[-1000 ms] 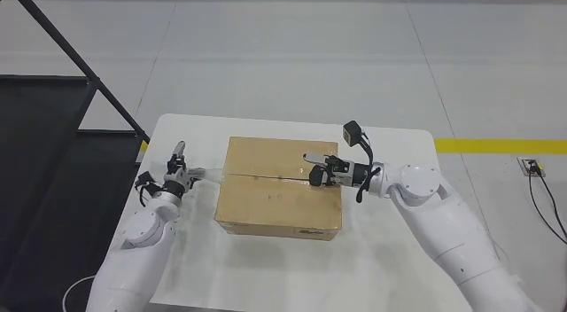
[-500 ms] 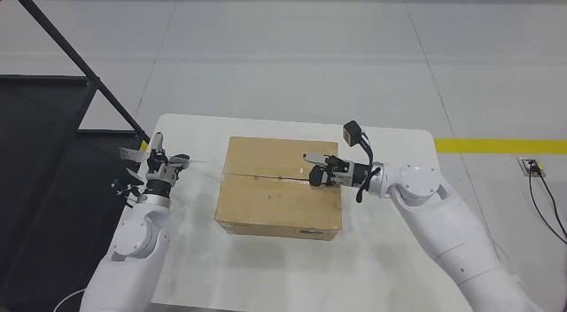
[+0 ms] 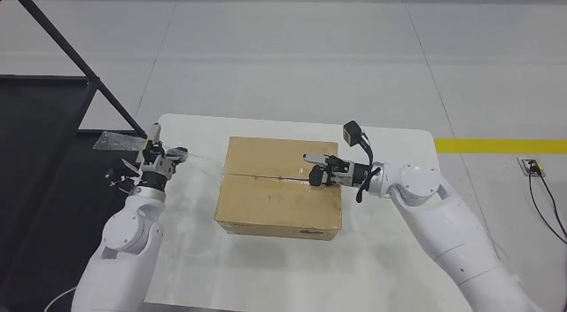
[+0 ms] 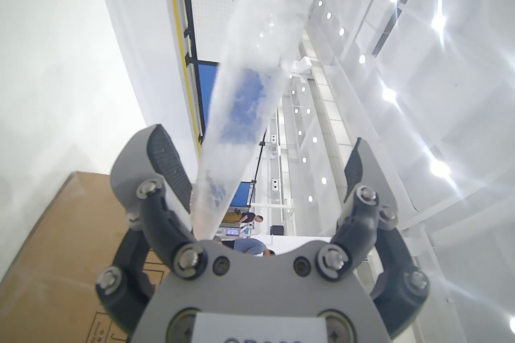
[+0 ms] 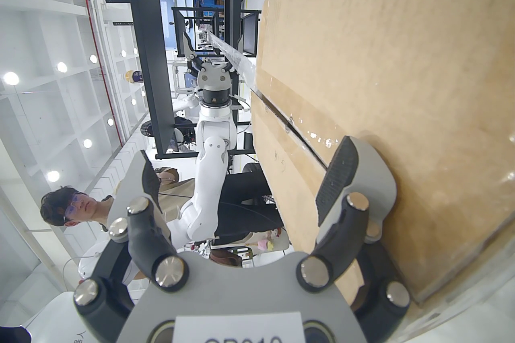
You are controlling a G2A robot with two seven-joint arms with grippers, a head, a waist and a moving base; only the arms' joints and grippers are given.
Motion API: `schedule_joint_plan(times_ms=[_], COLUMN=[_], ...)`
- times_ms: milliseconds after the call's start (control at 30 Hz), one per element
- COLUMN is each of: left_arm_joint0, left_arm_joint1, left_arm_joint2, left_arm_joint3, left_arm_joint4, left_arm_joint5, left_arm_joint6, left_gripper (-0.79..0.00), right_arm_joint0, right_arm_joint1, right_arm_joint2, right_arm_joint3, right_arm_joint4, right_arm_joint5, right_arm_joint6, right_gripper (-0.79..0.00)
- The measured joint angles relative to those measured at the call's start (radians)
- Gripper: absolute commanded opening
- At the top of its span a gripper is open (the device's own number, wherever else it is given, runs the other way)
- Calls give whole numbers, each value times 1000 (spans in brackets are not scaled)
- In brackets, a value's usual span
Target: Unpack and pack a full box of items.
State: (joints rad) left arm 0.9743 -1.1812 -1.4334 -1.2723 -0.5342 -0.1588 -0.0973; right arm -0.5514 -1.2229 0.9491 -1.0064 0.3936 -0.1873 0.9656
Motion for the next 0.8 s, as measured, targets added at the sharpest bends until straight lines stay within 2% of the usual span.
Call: schedule_joint_plan(times_ms=[267,467,800], left_arm_joint0=[-62,-71,-83], left_arm_joint1=[-8,-6,-1], left_arm_joint2=[12,-8,-40], left_arm_joint3=[55,43,25], left_arm_joint4=[13,21,44], left_arm_joint5=[-16,-49,-45], left_arm_joint6=[-35,-103,-166], left_gripper=[0,0,0], right_arm_joint0=[0,0,0], right_arm_joint1=[0,0,0], right_arm_joint2=[0,0,0], right_arm_joint3=[0,0,0], right_arm_joint4=[0,0,0], right_arm_joint5=[0,0,0], right_arm_joint6=[0,0,0], right_gripper=[0,0,0])
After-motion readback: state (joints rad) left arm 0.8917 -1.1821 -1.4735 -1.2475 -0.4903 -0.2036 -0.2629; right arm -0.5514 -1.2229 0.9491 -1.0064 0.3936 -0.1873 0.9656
